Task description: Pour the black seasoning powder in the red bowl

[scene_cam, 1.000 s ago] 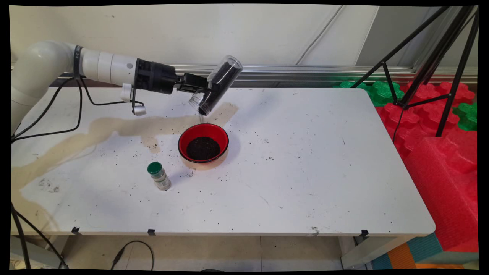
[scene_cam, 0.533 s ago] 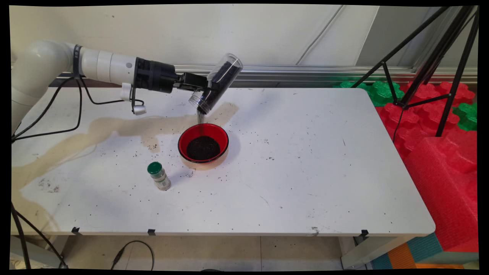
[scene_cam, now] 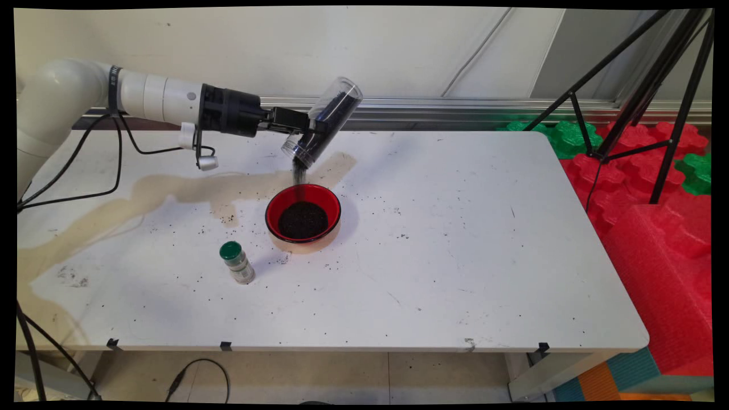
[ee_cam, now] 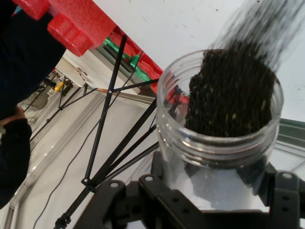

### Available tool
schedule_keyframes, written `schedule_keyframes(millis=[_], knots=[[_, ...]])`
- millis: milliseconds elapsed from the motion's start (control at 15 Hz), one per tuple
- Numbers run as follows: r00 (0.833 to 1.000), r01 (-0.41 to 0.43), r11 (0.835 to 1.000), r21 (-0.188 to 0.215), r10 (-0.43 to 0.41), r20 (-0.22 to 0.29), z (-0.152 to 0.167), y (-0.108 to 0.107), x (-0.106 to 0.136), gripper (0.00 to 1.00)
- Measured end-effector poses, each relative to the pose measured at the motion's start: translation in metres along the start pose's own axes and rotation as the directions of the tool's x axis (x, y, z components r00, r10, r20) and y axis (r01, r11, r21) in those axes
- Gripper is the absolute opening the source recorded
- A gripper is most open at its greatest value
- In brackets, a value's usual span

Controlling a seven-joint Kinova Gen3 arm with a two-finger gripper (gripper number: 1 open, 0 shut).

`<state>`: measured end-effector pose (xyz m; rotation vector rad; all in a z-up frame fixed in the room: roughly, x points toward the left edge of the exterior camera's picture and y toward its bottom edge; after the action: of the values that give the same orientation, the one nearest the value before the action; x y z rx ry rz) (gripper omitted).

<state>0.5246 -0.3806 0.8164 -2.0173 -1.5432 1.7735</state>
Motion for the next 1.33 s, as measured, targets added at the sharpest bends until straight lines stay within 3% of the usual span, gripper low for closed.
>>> schedule_keyframes(millis=[1333], knots=[[0.999,-0.039,0.999,0.024,0.039,0.004,-0.0071,-0.0056,-0.0009,0.0]])
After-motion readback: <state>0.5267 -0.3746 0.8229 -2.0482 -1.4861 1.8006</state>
